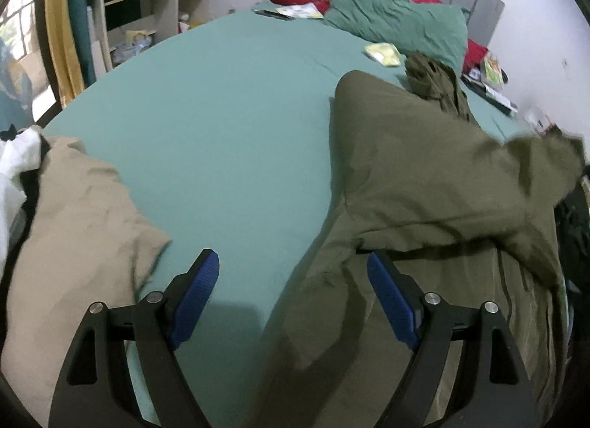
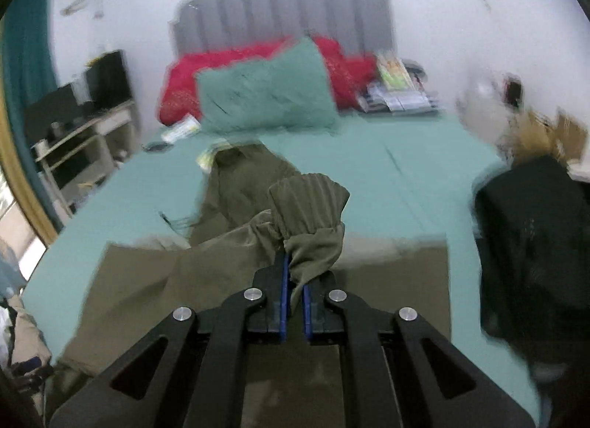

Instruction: Fold large clothes

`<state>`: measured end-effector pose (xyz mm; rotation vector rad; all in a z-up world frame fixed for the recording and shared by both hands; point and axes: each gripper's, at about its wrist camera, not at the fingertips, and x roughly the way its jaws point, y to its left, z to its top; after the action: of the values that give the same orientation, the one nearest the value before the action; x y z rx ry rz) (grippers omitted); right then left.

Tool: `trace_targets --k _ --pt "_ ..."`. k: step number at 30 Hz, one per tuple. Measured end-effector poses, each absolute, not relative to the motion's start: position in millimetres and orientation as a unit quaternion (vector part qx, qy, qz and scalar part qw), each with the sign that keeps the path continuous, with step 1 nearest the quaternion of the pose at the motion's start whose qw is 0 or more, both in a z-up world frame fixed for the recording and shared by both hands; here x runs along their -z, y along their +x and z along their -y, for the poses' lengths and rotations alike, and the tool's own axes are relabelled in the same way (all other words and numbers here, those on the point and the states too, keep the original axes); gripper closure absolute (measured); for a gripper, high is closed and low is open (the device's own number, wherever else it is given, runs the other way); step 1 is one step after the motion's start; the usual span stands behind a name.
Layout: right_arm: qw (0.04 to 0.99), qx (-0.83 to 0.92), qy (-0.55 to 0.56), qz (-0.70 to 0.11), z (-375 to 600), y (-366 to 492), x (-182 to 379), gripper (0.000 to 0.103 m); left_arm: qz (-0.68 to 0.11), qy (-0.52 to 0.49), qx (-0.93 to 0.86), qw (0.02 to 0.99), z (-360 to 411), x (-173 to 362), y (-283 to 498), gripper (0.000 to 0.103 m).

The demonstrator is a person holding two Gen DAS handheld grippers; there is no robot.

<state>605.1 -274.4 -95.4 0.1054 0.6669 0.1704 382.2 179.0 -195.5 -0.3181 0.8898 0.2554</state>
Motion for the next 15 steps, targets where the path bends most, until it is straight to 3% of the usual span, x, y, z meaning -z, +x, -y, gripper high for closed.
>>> trace_targets --k 5,7,9,13,15 --pt "0.892 -0.083 0.086 -0.435 316.6 617.7 172.5 0.093 -0.440 -0.135 -0.114 0.880 -166.9 206.0 387.3 0.017" --pt "0.887 -0.068 0.078 -0.451 322.5 608.4 189.9 0.080 -0.446 -0.138 -0.116 0.877 -168.3 209.5 389.9 0.017" --pt "0.884 -0.050 0.056 -0.461 326.4 597.0 198.8 0.058 -0.449 -0.136 -0.119 0.875 -170.5 212.0 392.1 0.017" --pt "0.886 -0.015 -0.011 -0.464 339.4 584.3 203.6 0.053 -0.441 -0.122 -0.135 0.879 -174.1 211.2 395.6 0.017" --pt "0.890 0.006 -0.034 -0.455 346.1 580.8 191.8 0.040 -0.433 -0.131 -0.142 0.881 -182.8 208.6 396.6 0.017"
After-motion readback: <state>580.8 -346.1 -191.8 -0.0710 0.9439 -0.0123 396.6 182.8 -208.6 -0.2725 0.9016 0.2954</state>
